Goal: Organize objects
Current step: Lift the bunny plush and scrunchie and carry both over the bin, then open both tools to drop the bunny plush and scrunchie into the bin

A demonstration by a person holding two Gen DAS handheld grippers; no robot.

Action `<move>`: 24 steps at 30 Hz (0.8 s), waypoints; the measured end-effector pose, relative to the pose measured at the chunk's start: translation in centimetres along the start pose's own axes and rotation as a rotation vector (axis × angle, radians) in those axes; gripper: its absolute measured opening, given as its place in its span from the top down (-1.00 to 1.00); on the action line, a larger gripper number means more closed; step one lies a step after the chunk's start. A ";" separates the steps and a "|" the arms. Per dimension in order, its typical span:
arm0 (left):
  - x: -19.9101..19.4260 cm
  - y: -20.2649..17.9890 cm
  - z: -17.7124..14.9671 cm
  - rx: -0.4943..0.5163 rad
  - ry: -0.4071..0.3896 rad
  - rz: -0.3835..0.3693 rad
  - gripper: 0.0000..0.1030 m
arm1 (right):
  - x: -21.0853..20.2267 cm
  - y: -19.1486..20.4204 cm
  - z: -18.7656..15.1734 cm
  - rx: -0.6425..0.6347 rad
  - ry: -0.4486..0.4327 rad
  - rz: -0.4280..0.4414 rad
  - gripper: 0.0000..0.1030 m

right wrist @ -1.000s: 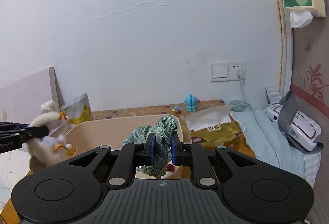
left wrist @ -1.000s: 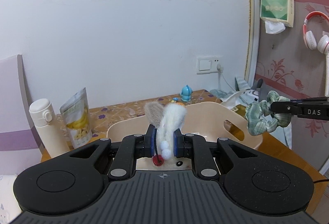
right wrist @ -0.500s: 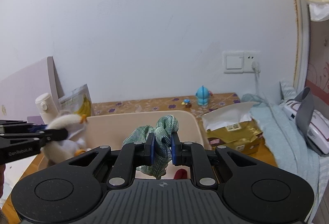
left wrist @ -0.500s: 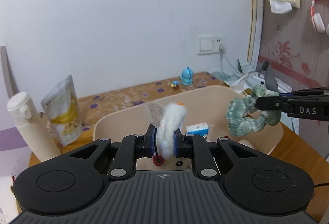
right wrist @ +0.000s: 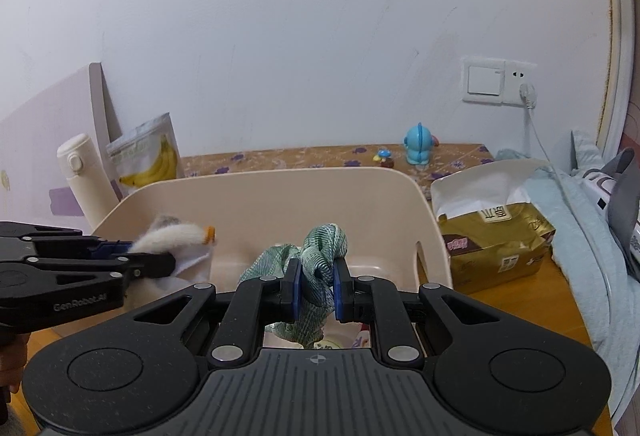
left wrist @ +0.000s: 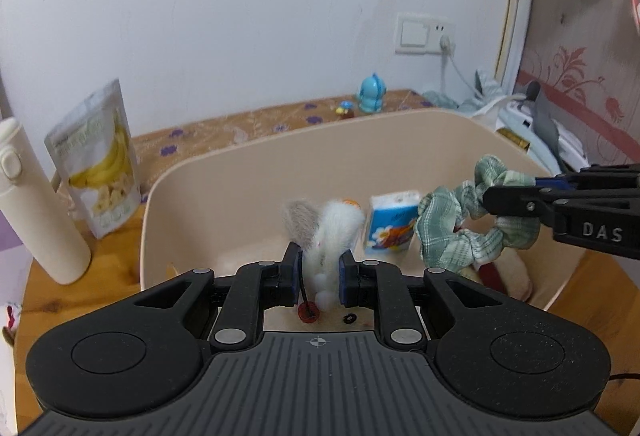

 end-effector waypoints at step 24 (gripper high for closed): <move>1.6 -0.1 -2.3 -0.009 0.152 -0.020 0.11 | 1.9 1.2 -2.7 -0.071 0.160 -0.006 0.44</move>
Point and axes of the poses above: each gripper's, at about its wrist camera, not at the fingertips, and x roughly the way its jaws point, y to its left, z to its top, the point moved 6 cm from there along x, roughly the way its jaws point, and after that the axes turned 2 degrees about x, right-handed, at the moved point
